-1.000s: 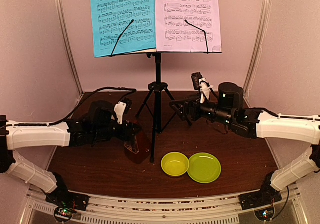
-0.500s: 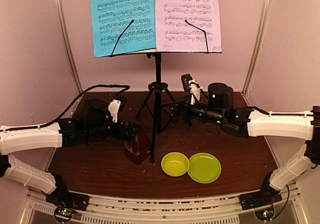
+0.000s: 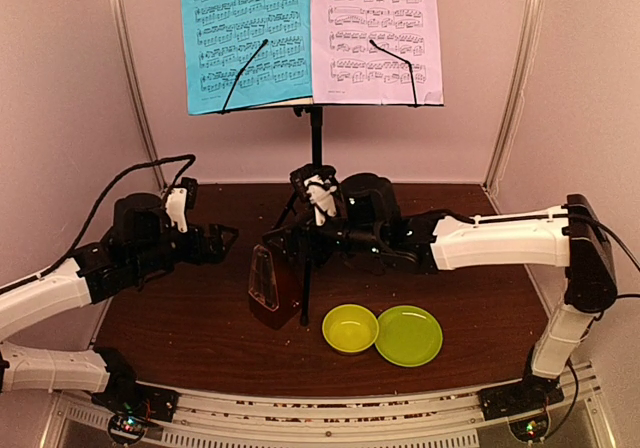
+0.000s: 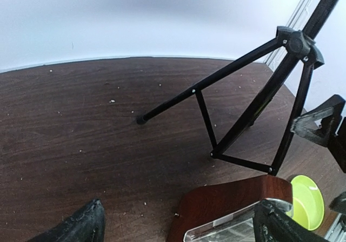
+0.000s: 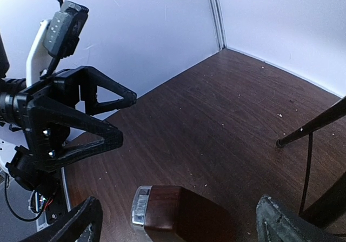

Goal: Set up the instrument practice props

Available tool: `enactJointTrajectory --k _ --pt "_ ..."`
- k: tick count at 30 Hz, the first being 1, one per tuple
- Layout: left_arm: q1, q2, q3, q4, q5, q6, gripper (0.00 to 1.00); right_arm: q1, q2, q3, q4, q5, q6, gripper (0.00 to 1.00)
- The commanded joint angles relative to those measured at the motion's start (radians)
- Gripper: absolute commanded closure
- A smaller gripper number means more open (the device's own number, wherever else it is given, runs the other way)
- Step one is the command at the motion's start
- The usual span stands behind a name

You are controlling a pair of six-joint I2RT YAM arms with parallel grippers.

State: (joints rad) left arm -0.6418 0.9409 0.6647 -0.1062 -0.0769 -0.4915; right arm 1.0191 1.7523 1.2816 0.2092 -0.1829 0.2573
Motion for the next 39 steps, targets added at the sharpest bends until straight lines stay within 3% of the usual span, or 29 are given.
enactJointTrajectory --k 1,9,28,39 --pt "0.019 -0.023 -0.026 0.005 0.029 -0.016 0.02 0.016 0.077 0.086 -0.084 -0.028 -0.018 0.00" --pt "0.028 -0.010 -0.039 0.023 0.037 -0.024 0.02 0.061 0.180 0.151 -0.110 0.005 -0.021 0.01" --pt "0.054 -0.024 -0.035 -0.003 0.048 -0.010 0.02 0.060 0.295 0.170 -0.099 0.050 -0.128 0.14" --pt "0.060 -0.034 -0.033 -0.018 0.052 0.004 0.02 0.043 0.250 0.132 -0.062 0.023 -0.174 0.44"
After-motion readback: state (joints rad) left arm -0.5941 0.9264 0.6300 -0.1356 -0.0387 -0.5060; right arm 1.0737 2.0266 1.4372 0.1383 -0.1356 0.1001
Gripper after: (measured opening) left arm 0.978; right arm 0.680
